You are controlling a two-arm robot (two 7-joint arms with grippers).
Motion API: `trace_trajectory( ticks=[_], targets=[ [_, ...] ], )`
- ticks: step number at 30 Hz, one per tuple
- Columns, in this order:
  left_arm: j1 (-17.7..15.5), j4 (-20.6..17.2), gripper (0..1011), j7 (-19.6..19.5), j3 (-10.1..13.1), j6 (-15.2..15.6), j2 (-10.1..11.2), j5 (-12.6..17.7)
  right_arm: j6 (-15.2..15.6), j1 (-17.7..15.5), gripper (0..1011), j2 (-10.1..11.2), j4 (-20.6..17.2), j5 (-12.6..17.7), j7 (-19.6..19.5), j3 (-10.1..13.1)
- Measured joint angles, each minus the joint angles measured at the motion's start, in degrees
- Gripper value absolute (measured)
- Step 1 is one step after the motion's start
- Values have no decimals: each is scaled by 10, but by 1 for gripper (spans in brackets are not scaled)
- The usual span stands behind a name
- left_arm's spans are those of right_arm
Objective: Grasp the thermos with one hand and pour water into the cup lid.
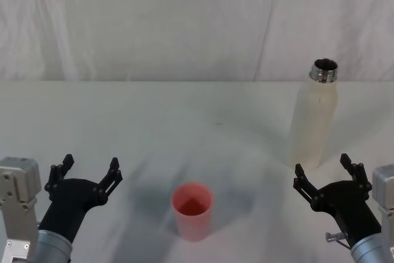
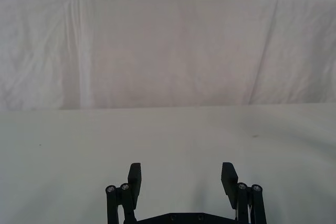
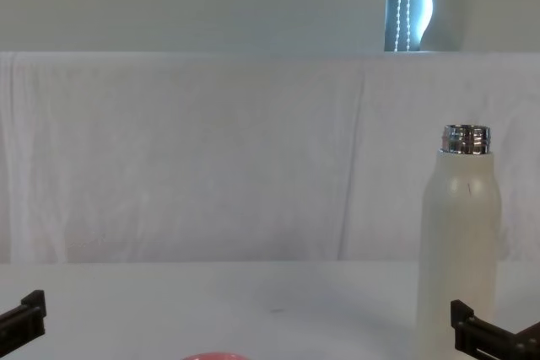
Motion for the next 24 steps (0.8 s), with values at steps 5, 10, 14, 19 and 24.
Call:
trace_trajectory(
  ticks=[5, 10, 14, 19, 24],
  targets=[
    [0, 0, 1001, 0, 0, 0, 0, 0, 0, 0, 1001, 0, 0, 0, 0, 0],
    [0, 0, 1001, 0, 0, 0, 0, 0, 0, 0, 1001, 0, 0, 0, 0, 0],
    [0, 0, 1001, 0, 0, 0, 0, 0, 0, 0, 1001, 0, 0, 0, 0, 0],
    [0, 0, 1001, 0, 0, 0, 0, 0, 0, 0, 1001, 0, 0, 0, 0, 0],
    [0, 0, 1001, 0, 0, 0, 0, 0, 0, 0, 1001, 0, 0, 0, 0, 0]
  ],
)
